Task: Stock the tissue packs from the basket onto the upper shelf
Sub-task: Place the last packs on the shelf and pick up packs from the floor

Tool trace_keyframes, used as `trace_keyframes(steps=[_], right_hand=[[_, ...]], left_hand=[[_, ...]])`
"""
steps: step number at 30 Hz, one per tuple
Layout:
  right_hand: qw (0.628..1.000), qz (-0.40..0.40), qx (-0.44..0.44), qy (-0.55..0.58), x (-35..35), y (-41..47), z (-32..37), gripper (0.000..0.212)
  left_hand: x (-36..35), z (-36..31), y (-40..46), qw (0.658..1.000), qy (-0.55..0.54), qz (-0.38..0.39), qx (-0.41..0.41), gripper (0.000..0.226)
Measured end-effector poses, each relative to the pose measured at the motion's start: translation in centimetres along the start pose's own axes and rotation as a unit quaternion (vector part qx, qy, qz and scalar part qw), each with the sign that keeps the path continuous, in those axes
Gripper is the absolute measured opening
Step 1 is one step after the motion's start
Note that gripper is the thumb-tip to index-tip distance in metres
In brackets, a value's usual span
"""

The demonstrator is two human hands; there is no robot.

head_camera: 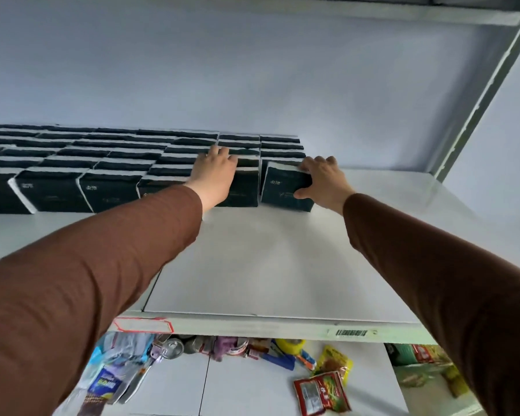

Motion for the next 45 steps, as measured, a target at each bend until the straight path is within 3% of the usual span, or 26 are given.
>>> trace_keyframes(steps=[6, 13, 20, 25, 30, 37, 45], right_hand=[[0.998, -0.055, 0.012, -0.025, -1.5, 1.0, 0.1, 0.057], [0.988, -0.113, 0.008, -0.101, -1.6, 0.0, 1.0, 0.066], [0.969, -0.142, 0.202, -0.008, 2.2, -7.3, 11.3, 0.039], [0.936, -0.079, 0.337, 0.066, -1.4, -15.2, 23.0, 0.029], [0.914, 0.01, 0.384, 0.129, -9.0, -21.2, 34.1, 0.025], [0.924, 0.222, 0.288, 0.121, -27.7, -29.9, 46.5, 0.031], [0.872, 0.442, 0.187, 0.091, -50.8, -40.0, 54.9, 0.04]], left_hand=[[0.4, -0.6, -2.2, 0.999, 0.018, -0.042, -0.002, 0.08], [3.2, -0.6, -8.8, 0.997, -0.002, -0.077, -0.01, 0.064], [6.2, 3.2, -18.4, 0.996, -0.032, -0.087, 0.015, 0.053], [4.5, 8.6, -29.7, 0.996, -0.045, -0.058, 0.045, 0.048], [-1.4, 15.3, -42.1, 0.992, -0.083, 0.036, 0.091, 0.042], [-16.1, 24.2, -62.2, 0.943, -0.189, 0.218, 0.165, 0.048], [-35.2, 24.3, -81.6, 0.854, -0.227, 0.429, 0.187, 0.041]])
Point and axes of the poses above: each hand's wrist, its own y-axis towards the middle knuckle, its own x-axis out of the back of the hand, z = x × y, the point moved 3 cm from there along y, towards the middle knuckle, and after that the axes turned 7 degrees about -y, right-handed, at the moved point
